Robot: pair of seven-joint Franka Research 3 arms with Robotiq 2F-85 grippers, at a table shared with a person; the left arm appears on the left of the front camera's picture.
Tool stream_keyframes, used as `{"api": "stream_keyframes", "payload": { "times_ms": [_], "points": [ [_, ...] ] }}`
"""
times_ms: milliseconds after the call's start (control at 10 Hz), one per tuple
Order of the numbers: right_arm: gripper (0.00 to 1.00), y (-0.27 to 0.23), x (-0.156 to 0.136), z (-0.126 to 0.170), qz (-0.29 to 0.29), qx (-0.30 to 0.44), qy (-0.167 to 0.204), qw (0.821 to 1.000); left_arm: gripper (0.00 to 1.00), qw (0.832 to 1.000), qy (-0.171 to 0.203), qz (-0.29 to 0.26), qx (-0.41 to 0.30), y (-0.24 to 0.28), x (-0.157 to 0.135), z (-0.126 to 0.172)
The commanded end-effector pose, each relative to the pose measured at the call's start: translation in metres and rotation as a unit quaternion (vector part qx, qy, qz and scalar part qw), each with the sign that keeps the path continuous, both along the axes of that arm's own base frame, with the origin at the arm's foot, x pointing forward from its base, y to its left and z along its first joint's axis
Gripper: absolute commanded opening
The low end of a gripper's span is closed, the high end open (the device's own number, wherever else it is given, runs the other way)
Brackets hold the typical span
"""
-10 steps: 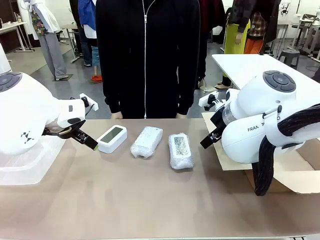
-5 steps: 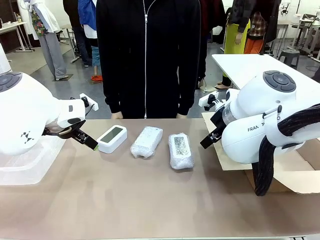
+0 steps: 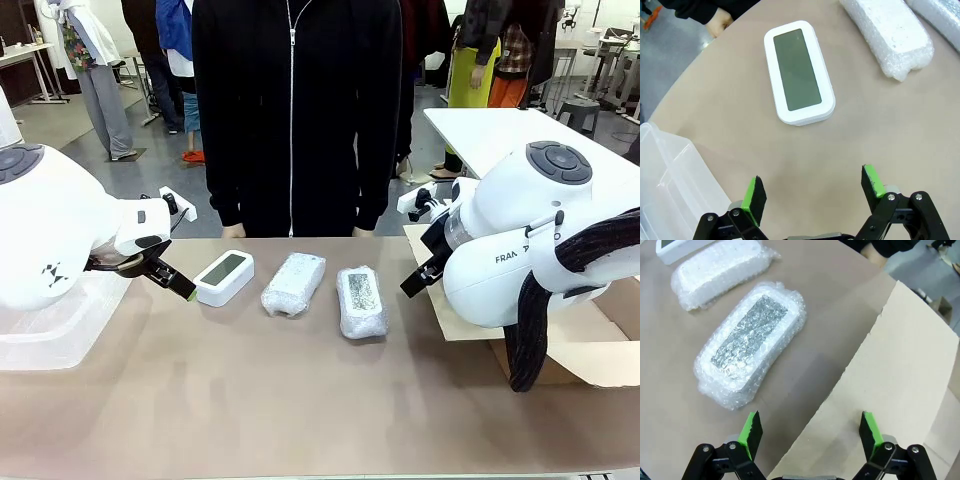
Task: Separate and place wrapped and unwrapped clocks.
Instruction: Pick up the Digital clock indicated by the person.
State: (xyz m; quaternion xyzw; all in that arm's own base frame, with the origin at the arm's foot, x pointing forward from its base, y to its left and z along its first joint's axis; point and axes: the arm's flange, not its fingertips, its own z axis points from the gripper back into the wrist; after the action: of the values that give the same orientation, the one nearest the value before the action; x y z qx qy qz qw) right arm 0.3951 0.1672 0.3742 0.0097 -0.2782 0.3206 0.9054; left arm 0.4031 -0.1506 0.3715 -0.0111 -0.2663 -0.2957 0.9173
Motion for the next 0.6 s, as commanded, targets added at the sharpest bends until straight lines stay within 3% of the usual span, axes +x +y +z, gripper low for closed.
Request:
{"api": "stream_keyframes", "payload": {
  "times_ms": [0,100,500],
  "points": [
    [1.0,0.0,0.0,0.0,0.0,0.0,0.0,1.0,1.0,1.0,0.0,0.0,0.0,0.0,0.0,0.0],
    [1.0,0.013,0.006,0.012,0.041,0.032,0.019,0.998,1.0,1.0,0.0,0.0,0.0,0.0,0.0,0.0],
    [1.0,0.043,0.006,0.103,0.116,0.085,0.1,0.985,1.0,0.997,-0.011,-0.055,-0.054,-0.002,-0.029,0.099]
  ]
}}
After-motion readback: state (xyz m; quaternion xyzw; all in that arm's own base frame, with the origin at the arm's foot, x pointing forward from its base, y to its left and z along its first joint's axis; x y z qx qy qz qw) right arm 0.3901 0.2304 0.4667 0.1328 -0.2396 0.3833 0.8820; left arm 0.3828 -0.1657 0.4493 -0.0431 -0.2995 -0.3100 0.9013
